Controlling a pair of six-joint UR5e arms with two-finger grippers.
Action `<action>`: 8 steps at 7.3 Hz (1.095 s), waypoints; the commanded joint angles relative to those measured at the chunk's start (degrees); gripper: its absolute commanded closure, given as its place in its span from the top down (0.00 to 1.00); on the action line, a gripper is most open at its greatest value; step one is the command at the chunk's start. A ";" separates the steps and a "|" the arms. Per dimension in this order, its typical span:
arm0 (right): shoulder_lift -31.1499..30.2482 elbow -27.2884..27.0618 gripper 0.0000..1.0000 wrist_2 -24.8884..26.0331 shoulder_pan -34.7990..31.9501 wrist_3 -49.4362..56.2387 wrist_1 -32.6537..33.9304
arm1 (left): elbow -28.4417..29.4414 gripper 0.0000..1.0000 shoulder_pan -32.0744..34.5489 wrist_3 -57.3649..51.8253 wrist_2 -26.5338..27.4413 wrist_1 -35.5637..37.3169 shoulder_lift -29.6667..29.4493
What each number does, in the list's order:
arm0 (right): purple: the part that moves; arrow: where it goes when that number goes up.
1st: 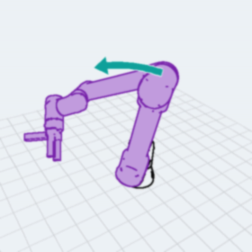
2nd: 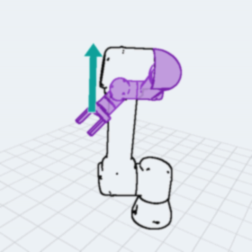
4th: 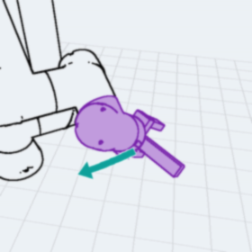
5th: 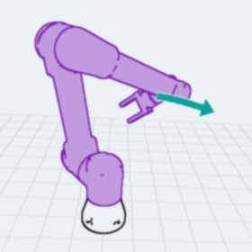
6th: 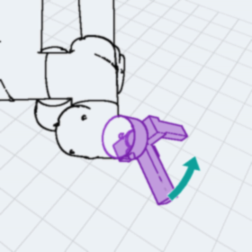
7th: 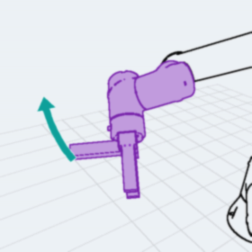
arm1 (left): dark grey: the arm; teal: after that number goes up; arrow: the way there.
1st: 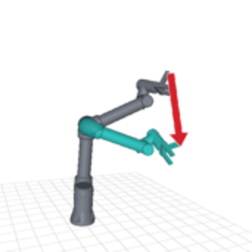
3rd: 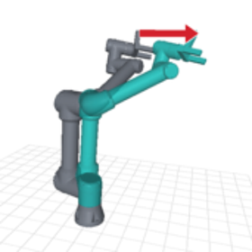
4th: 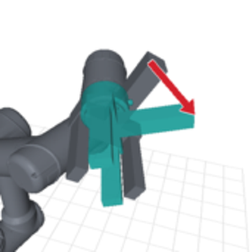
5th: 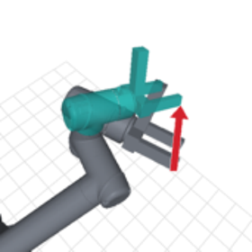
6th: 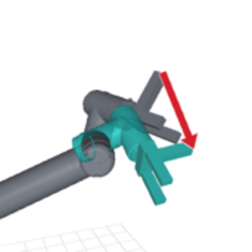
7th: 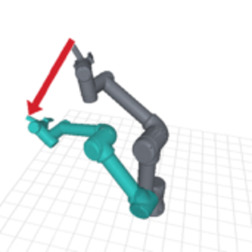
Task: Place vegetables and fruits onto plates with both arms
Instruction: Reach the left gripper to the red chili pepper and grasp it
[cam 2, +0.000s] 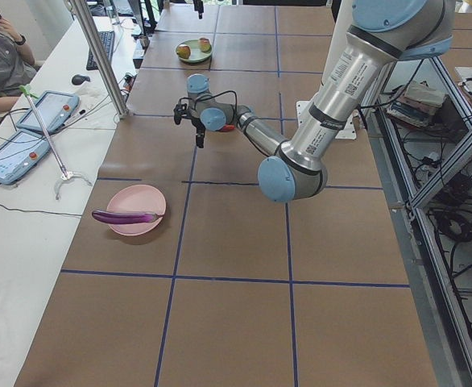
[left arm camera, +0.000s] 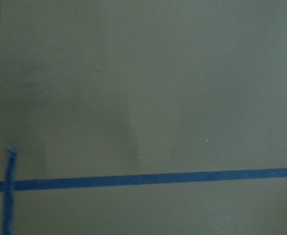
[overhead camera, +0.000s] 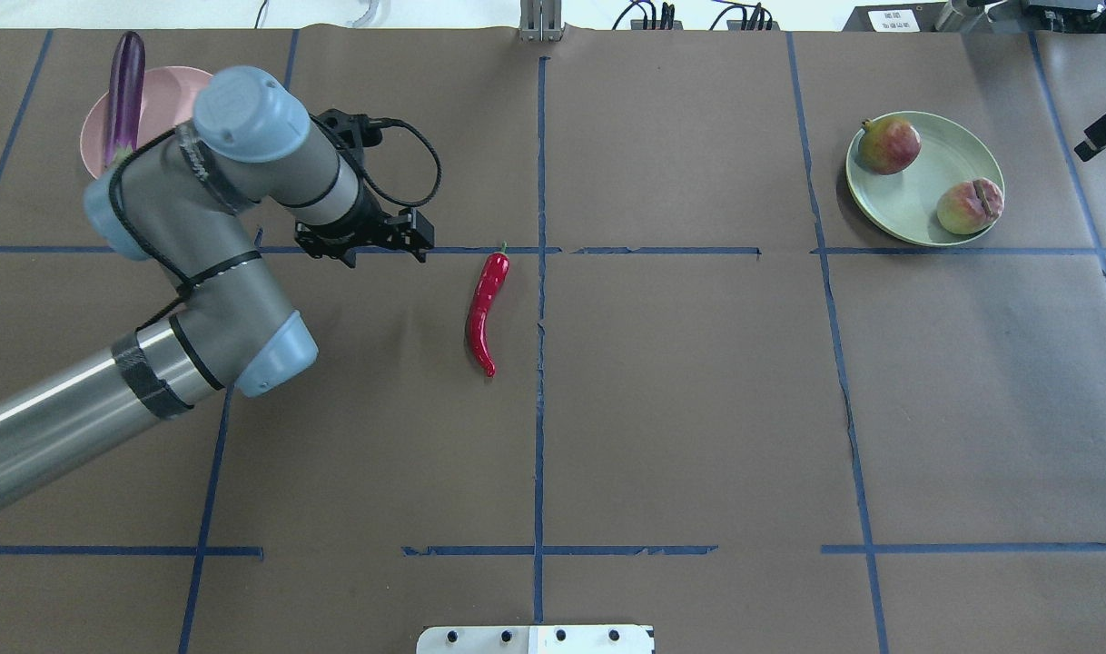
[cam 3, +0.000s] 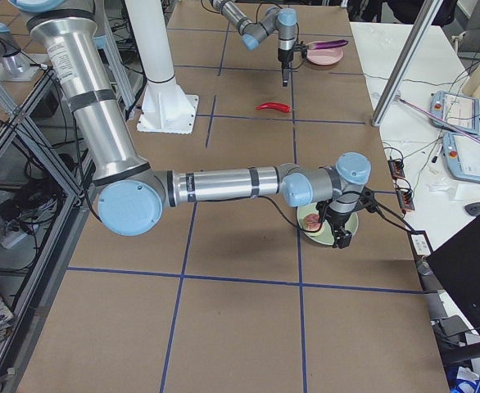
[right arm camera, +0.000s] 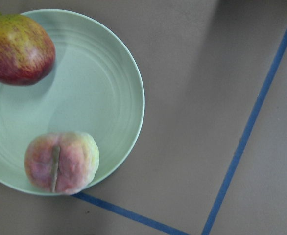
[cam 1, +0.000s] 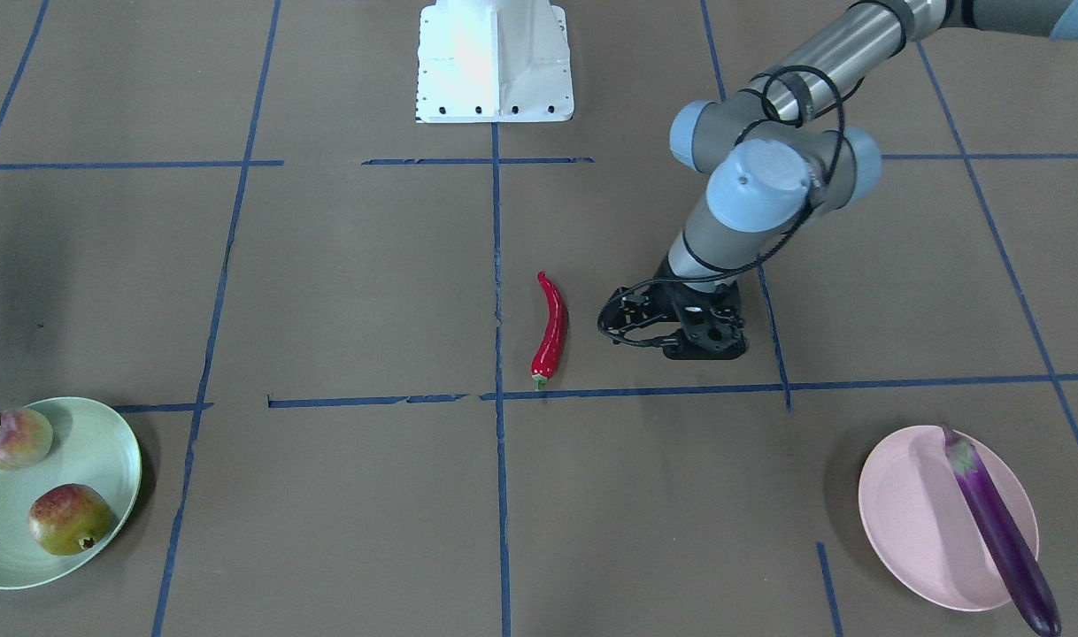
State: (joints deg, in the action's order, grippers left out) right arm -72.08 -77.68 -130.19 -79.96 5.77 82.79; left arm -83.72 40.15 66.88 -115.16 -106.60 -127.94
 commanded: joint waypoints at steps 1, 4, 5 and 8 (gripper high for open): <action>-2.01 -1.95 1.00 0.20 -0.19 -0.06 0.26 | 5.64 0.99 -6.55 6.67 8.70 5.32 -8.86; -2.19 -1.95 1.00 0.29 -0.28 0.03 0.18 | 6.46 0.69 -8.77 7.92 11.10 5.35 -8.82; -2.19 -1.95 1.00 0.37 -0.28 0.03 0.09 | 6.46 0.53 -8.77 8.00 11.19 5.52 -8.64; -2.45 -2.04 1.00 0.20 -0.28 0.03 0.00 | 5.15 0.00 -8.16 8.09 10.93 5.52 -7.59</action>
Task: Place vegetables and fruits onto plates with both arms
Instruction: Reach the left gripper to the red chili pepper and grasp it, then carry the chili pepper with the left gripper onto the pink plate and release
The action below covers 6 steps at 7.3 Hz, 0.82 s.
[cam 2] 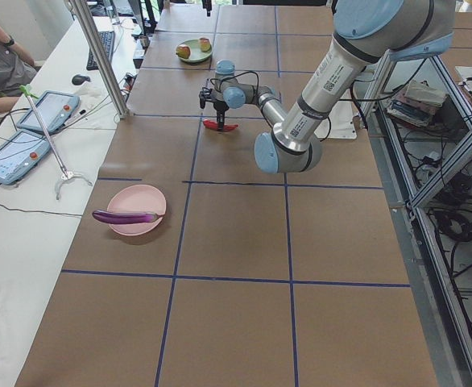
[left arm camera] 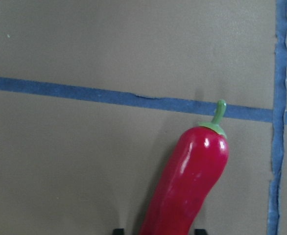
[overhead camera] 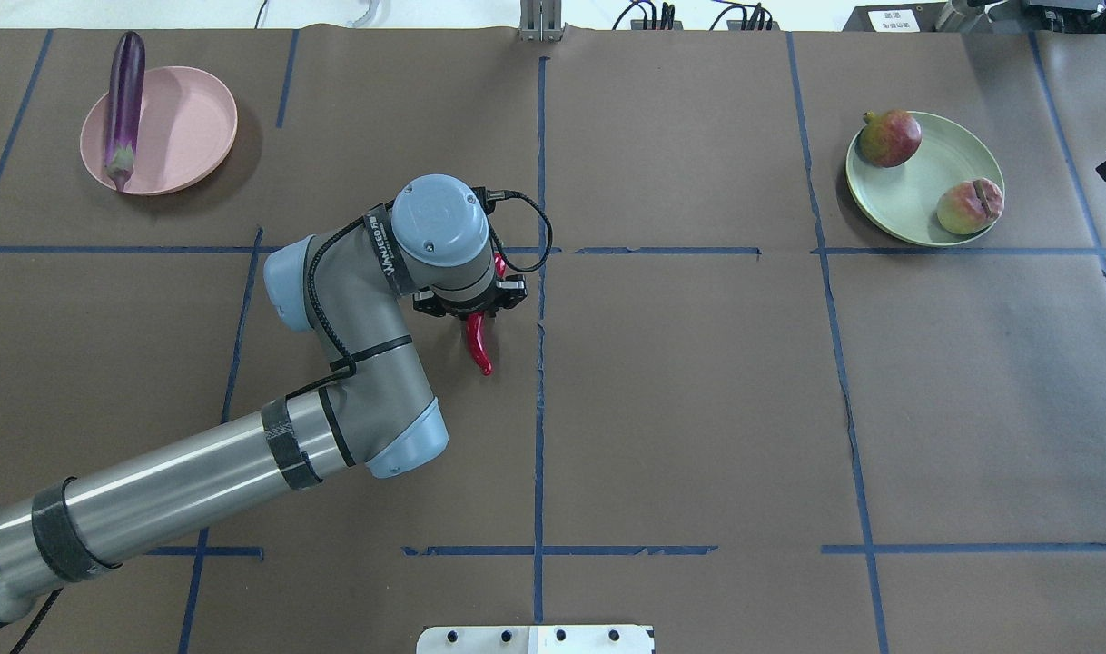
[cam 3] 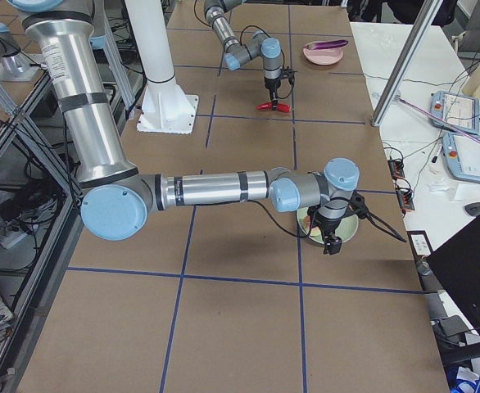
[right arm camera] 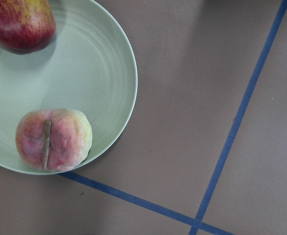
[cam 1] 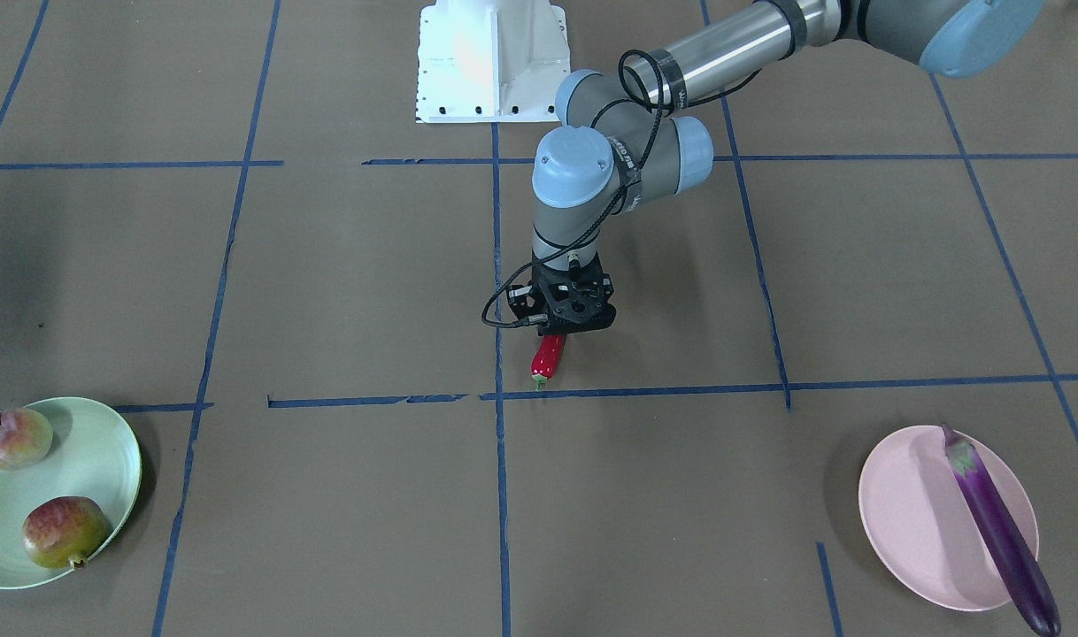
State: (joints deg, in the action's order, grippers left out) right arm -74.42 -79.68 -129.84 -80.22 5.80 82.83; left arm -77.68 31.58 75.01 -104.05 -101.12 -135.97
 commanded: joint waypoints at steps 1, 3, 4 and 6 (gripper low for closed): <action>-0.02 -0.03 1.00 -0.33 0.06 -0.09 -0.04 | -2.46 0.00 3.72 -0.12 -0.89 0.14 1.05; 0.07 -0.12 1.00 -0.50 0.06 -0.17 -0.30 | -2.82 0.00 14.42 -0.30 -11.82 -0.04 5.17; -0.02 -0.12 1.00 -0.51 0.06 -0.26 -0.56 | -2.13 0.00 19.61 -0.56 -12.06 0.05 6.06; 0.07 -0.12 1.00 -0.51 0.68 -0.26 -0.65 | 8.37 0.00 28.85 -13.13 -12.15 -0.48 6.51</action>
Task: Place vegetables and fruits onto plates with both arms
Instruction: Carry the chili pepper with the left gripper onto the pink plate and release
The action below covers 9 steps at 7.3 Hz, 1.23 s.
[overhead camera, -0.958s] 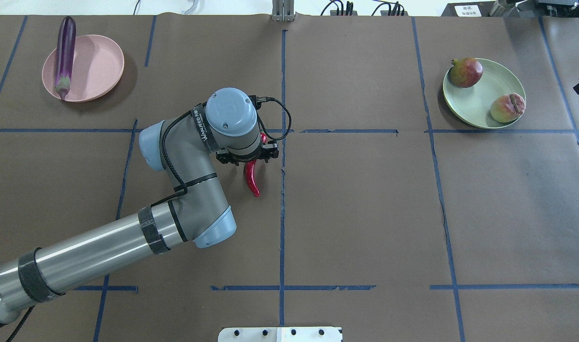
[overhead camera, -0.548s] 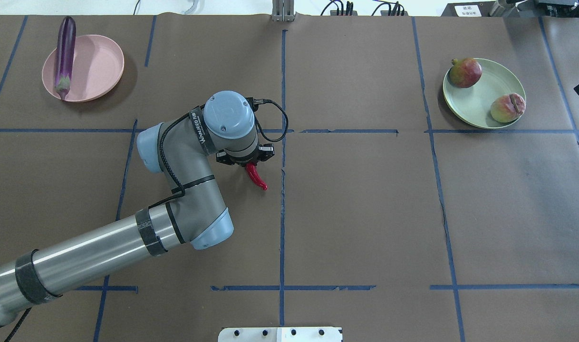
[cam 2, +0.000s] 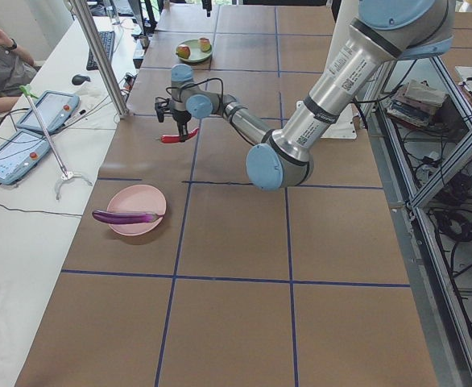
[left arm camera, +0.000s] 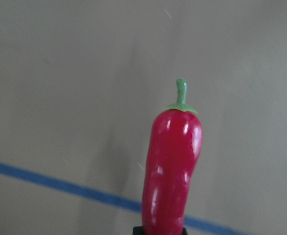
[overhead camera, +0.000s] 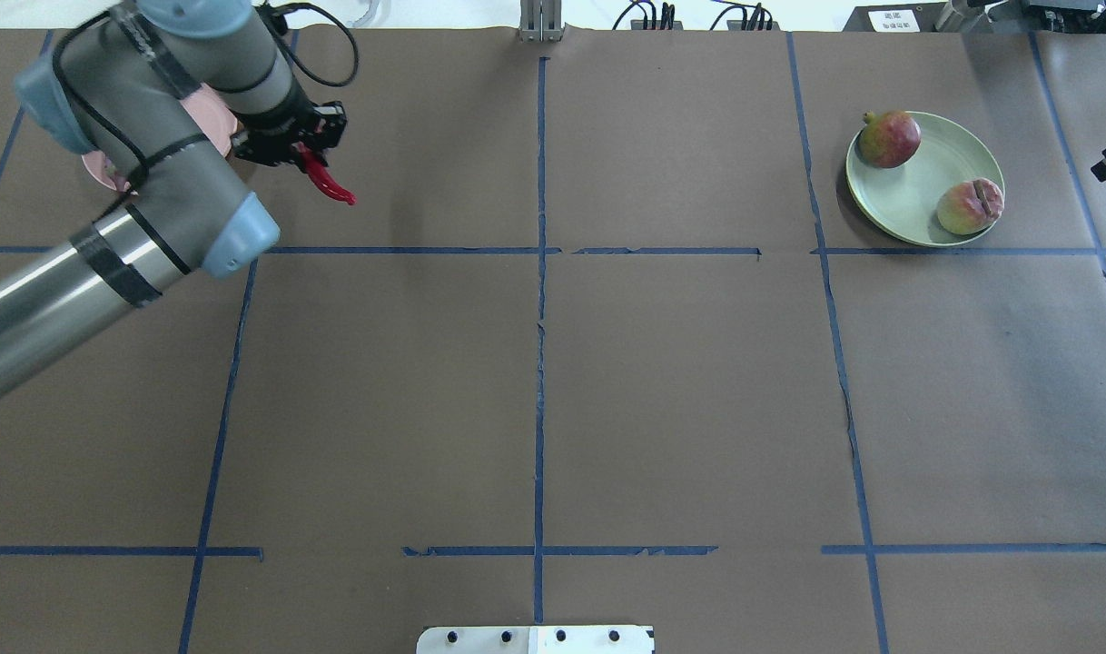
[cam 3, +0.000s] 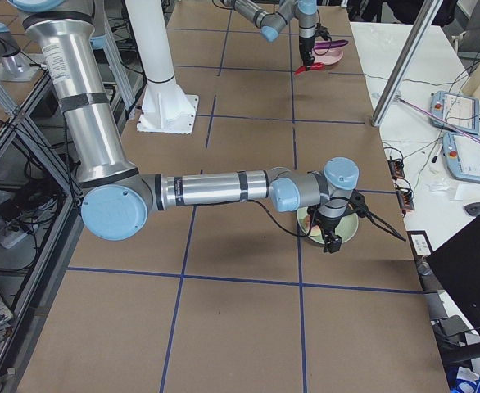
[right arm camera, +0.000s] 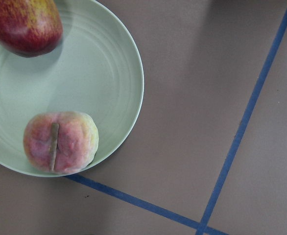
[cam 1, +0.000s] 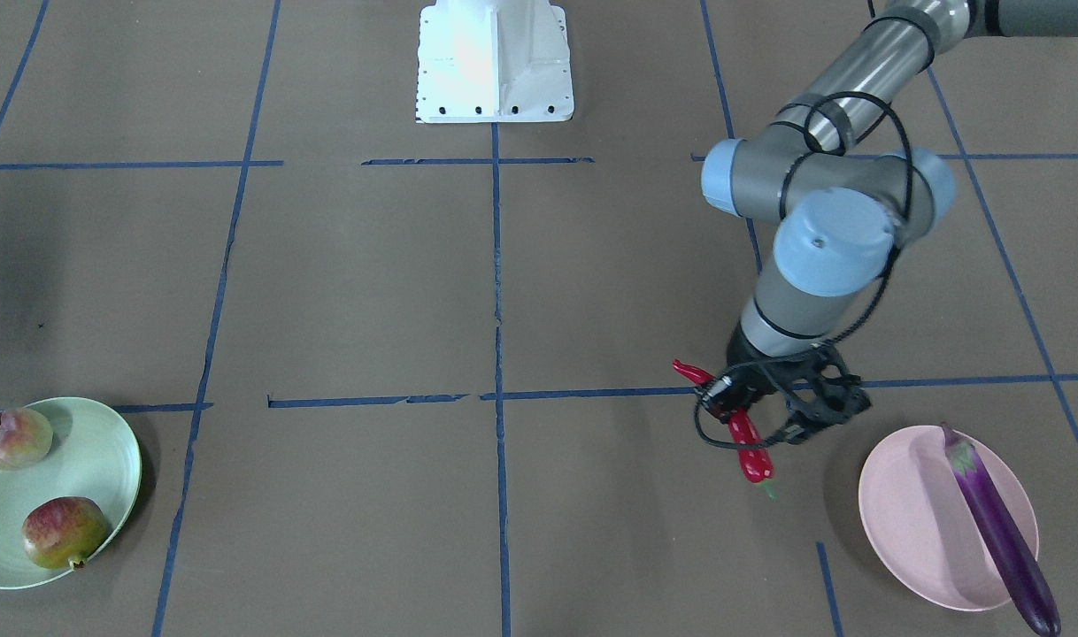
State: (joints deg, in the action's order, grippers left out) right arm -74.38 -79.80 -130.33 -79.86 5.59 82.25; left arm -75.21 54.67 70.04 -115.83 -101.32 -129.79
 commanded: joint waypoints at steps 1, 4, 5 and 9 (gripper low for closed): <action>0.02 0.00 1.00 -0.01 0.76 -0.14 0.02 | 11.78 0.00 8.76 -16.60 -0.27 -0.81 0.24; -0.06 -0.09 1.00 0.08 0.94 -0.05 -0.07 | 19.66 0.81 9.84 -25.43 -0.36 -9.24 0.41; -0.06 -0.09 1.00 0.08 0.94 -0.05 -0.07 | 19.40 1.00 9.84 -28.96 -0.36 -9.60 0.67; -3.12 -1.05 1.00 0.34 0.15 -0.05 0.63 | 14.40 1.00 17.36 -52.85 -8.15 -6.89 7.86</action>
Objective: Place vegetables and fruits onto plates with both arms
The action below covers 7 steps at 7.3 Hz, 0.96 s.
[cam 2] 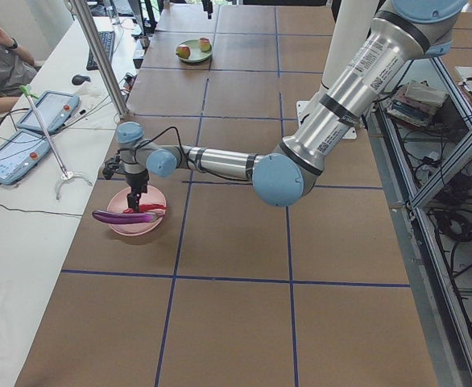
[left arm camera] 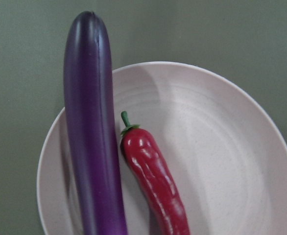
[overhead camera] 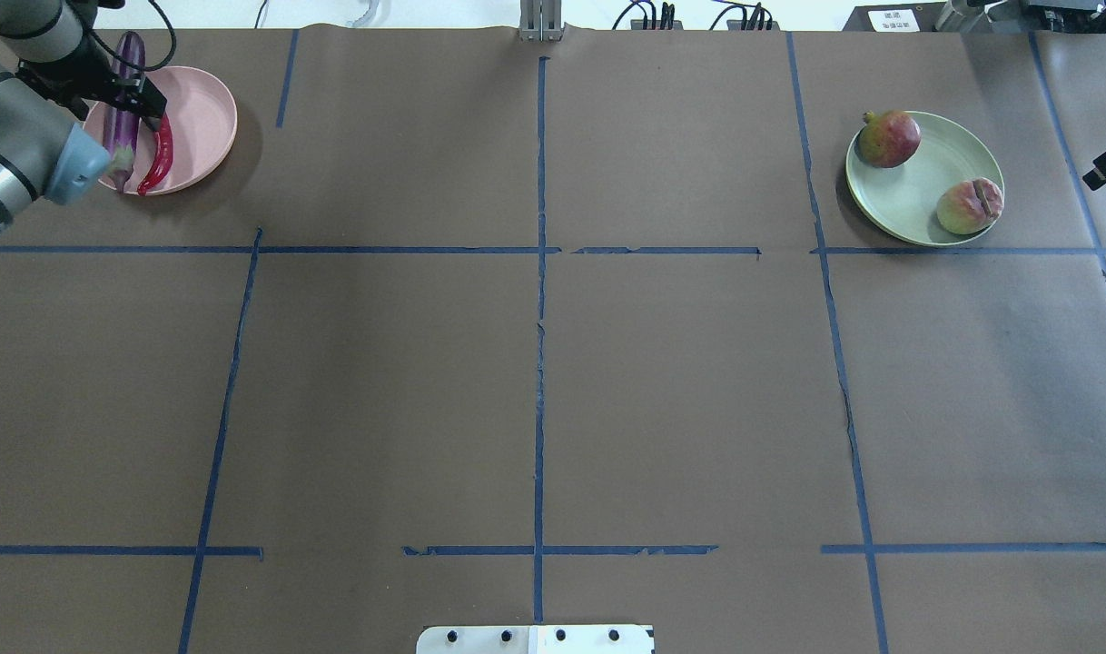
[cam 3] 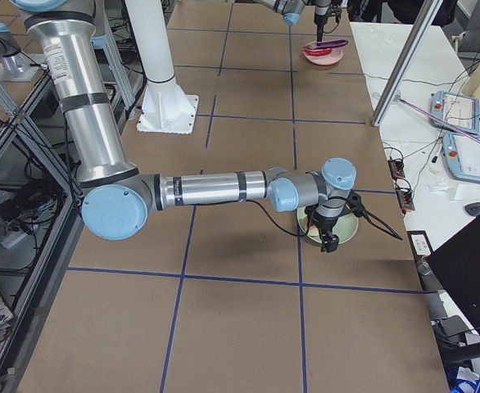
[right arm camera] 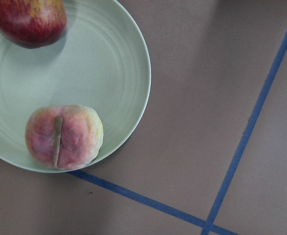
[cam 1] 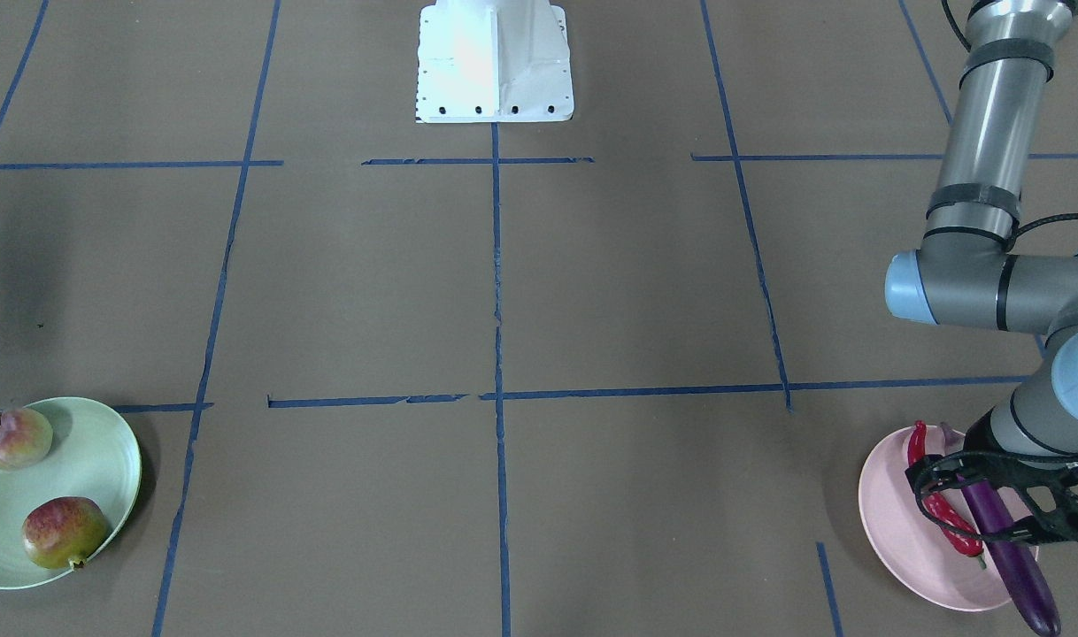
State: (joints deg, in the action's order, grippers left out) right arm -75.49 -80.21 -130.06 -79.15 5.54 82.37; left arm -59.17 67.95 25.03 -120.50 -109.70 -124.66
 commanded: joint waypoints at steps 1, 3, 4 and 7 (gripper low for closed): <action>-4.21 -0.91 1.00 -0.19 -3.96 0.00 1.38 | -4.27 1.00 7.17 -15.55 -3.42 6.30 4.15; -12.09 -11.82 0.99 -0.20 -8.02 0.00 11.18 | -12.59 1.00 12.54 -26.22 -3.86 18.76 9.32; -18.58 -18.77 0.99 -0.28 -9.69 0.00 12.54 | -18.82 1.00 16.22 -31.57 -5.95 24.13 14.57; -22.60 -22.36 1.00 -0.63 -9.62 -2.55 12.03 | -37.53 1.00 23.36 -32.68 -12.47 27.00 34.32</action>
State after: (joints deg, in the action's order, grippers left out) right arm -97.11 -101.86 -130.48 -88.74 3.55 94.59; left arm -88.07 89.26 -7.21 -131.76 -83.34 -99.51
